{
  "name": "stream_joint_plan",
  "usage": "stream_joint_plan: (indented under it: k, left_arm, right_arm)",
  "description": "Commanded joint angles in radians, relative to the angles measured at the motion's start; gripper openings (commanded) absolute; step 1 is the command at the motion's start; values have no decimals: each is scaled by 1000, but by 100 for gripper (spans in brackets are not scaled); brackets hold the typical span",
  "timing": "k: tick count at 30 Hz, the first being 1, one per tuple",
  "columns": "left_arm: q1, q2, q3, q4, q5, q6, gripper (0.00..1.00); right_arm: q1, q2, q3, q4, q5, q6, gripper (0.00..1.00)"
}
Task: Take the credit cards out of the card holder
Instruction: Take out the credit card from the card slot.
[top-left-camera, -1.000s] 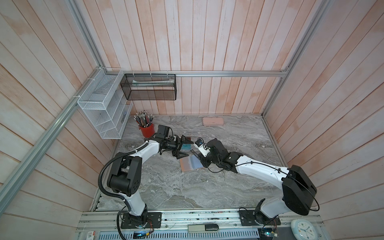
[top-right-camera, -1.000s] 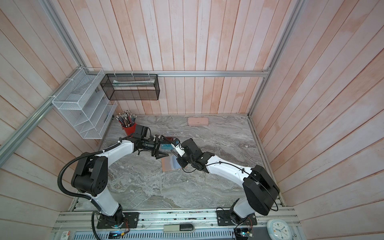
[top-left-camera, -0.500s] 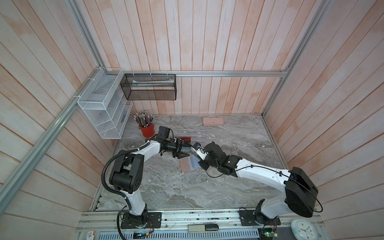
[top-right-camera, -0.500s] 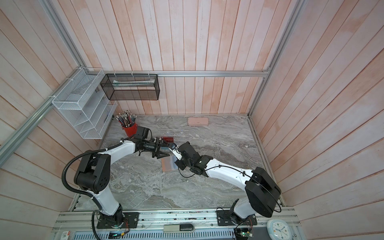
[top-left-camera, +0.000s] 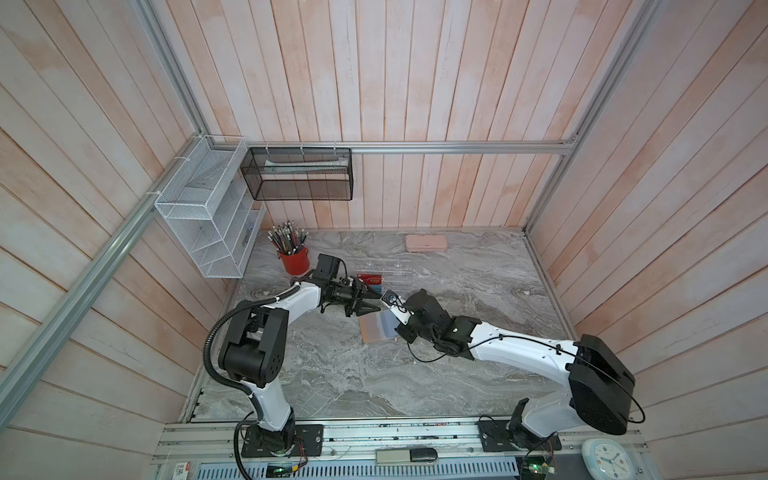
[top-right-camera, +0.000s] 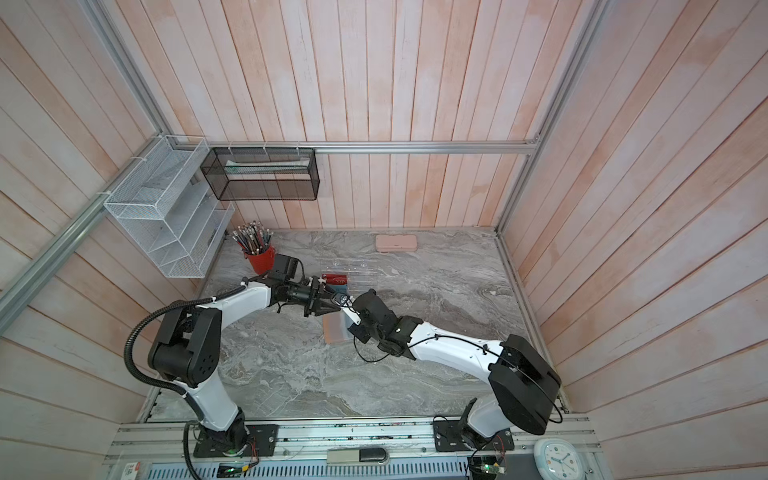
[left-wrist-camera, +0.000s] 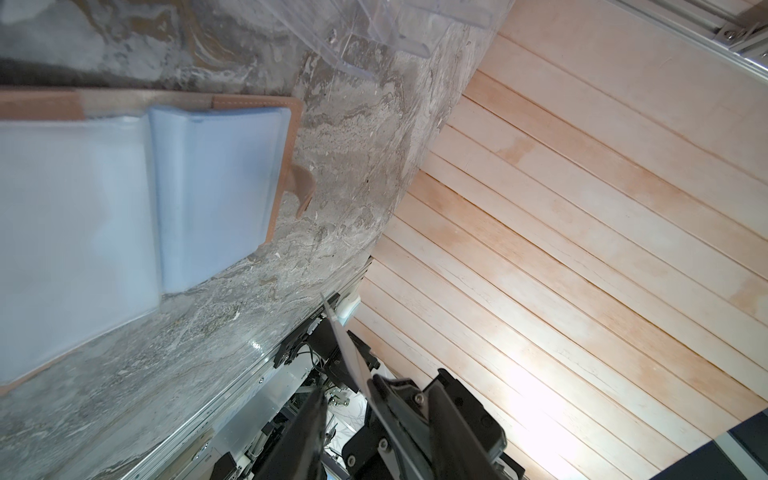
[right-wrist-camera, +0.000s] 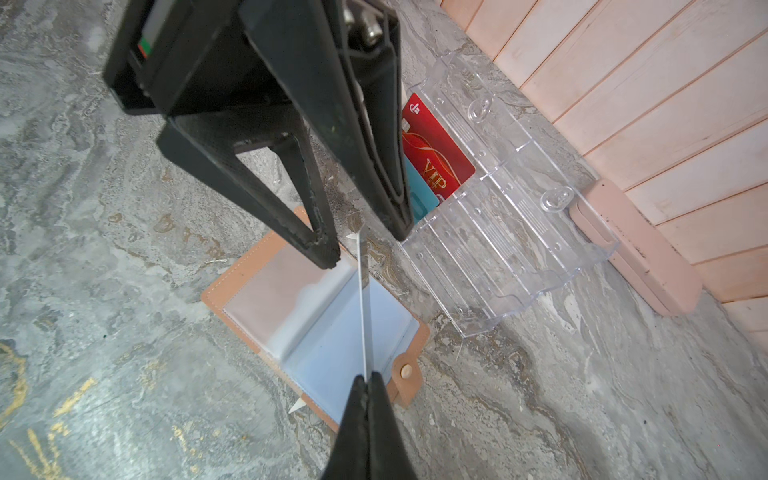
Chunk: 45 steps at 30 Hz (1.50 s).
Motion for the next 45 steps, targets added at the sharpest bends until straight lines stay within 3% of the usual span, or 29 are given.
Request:
stream_joint_plan:
  k: [1, 8, 17, 21, 33, 39, 45]
  left_arm:
    - [0, 4, -14, -9, 20, 25, 37]
    - [-1, 10, -17, -11, 22, 34, 26]
    - [0, 7, -23, -22, 22, 50, 24]
    - [0, 8, -30, -23, 25, 52, 16]
    - [0, 12, -41, -13, 32, 57, 9]
    - [0, 10, -54, -4, 33, 57, 8]
    - [0, 10, -74, 13, 38, 48, 3]
  right_arm:
    - [10, 17, -12, 21, 37, -27, 0]
    - [29, 20, -26, 38, 71, -50, 0]
    - [45, 43, -29, 51, 94, -74, 0]
    - [53, 45, -33, 65, 106, -84, 0]
    - [56, 51, -40, 86, 148, -87, 0]
    - [57, 53, -33, 102, 153, -91, 4]
    - [56, 54, -24, 104, 167, -96, 15]
